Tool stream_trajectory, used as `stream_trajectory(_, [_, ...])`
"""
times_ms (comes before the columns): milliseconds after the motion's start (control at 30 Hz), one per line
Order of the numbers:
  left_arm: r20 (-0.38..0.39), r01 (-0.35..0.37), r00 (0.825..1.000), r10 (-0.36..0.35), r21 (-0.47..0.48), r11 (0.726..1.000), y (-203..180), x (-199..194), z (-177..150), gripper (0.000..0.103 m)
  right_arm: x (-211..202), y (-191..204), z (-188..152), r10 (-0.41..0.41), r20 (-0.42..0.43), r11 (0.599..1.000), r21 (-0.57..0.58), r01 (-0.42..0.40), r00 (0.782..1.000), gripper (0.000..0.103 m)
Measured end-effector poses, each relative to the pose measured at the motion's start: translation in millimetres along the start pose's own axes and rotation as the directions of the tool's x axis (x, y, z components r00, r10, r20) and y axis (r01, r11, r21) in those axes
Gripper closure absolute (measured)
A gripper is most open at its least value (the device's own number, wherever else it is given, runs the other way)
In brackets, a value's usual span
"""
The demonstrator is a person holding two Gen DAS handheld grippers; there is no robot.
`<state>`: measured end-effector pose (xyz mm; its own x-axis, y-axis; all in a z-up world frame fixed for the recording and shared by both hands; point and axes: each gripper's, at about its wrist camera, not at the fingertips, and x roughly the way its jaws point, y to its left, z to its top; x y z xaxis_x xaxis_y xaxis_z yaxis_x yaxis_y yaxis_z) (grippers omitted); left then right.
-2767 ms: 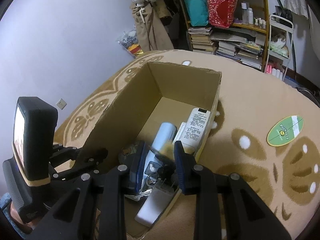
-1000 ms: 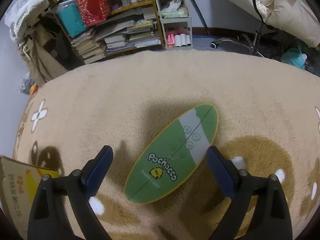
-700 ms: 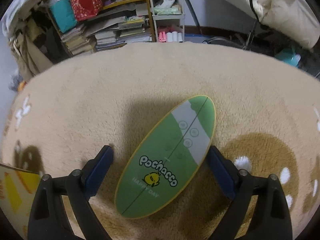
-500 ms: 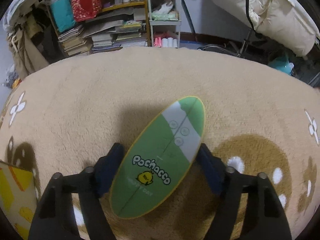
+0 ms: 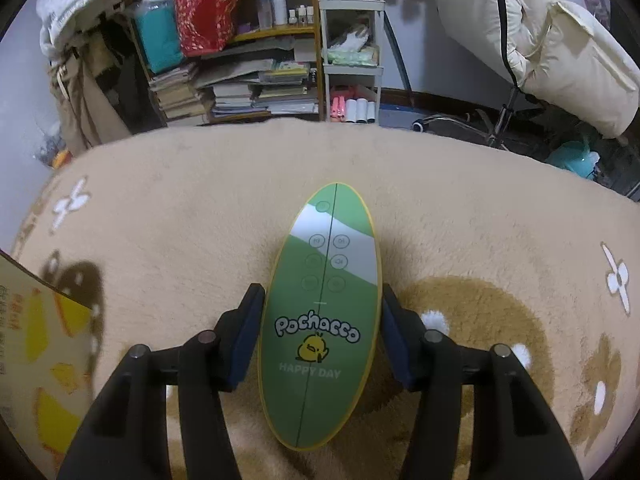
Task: Organize rigid objects
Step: 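Move the right tool to the green Pochacco card and grasp it, then carry the Pochacco card into the box with the right tool and release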
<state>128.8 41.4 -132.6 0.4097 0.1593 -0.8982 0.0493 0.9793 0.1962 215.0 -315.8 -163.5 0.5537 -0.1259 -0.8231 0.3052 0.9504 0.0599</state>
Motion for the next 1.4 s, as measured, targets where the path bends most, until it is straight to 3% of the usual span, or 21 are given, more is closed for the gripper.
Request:
stream_trajectory(267, [-0.001, -0.002, 1.000, 0.002, 0.001, 1.000, 0.2, -0.5, 0.5, 0.085, -38.7, 10.1, 4.2, 0.092, 0.034, 0.994, -0.058, -0.090, 0.995, 0.043])
stream_trajectory(500, [-0.005, 0.000, 1.000, 0.000, -0.003, 1.000, 0.8, -1.9, 0.5, 0.085, -71.9, 35.7, 1.9, 0.210, 0.044, 0.973, -0.108, -0.204, 0.977, 0.043])
stream_trajectory(733, [-0.007, 0.000, 1.000, -0.001, -0.007, 1.000, 1.9, -1.5, -0.1, 0.085, -100.6, 78.2, -10.9, 0.367, 0.020, 0.919, -0.159, -0.360, 0.930, 0.043])
stream_trajectory(1033, [-0.007, 0.006, 1.000, -0.006, -0.010, 1.000, 3.0, -2.2, 0.0, 0.085, -116.5, 133.7, -38.2, 0.495, -0.038, 0.834, -0.259, -0.487, 0.868, 0.043])
stream_trajectory(1167, [-0.008, 0.007, 1.000, -0.007, -0.011, 1.000, 3.3, -2.0, 0.0, 0.085, -114.2, 143.8, -48.5, 0.511, -0.057, 0.820, -0.266, -0.506, 0.858, 0.043])
stream_trajectory(1267, [-0.007, 0.010, 1.000, -0.010, -0.013, 1.000, 3.7, -2.5, 0.0, 0.085, -113.7, 147.0, -50.7, 0.498, -0.043, 0.827, -0.278, -0.489, 0.866, 0.043])
stream_trajectory(1333, [-0.007, 0.009, 1.000, -0.009, -0.014, 1.000, 3.5, -2.6, -0.1, 0.085, -118.3, 146.8, -50.0, 0.523, -0.028, 0.816, -0.273, -0.510, 0.852, 0.053])
stream_trajectory(1400, [-0.007, 0.008, 1.000, -0.008, -0.012, 1.000, 3.5, -2.8, 0.0, 0.085, -123.3, 150.0, -50.6, 0.532, -0.025, 0.809, -0.280, -0.517, 0.846, 0.053])
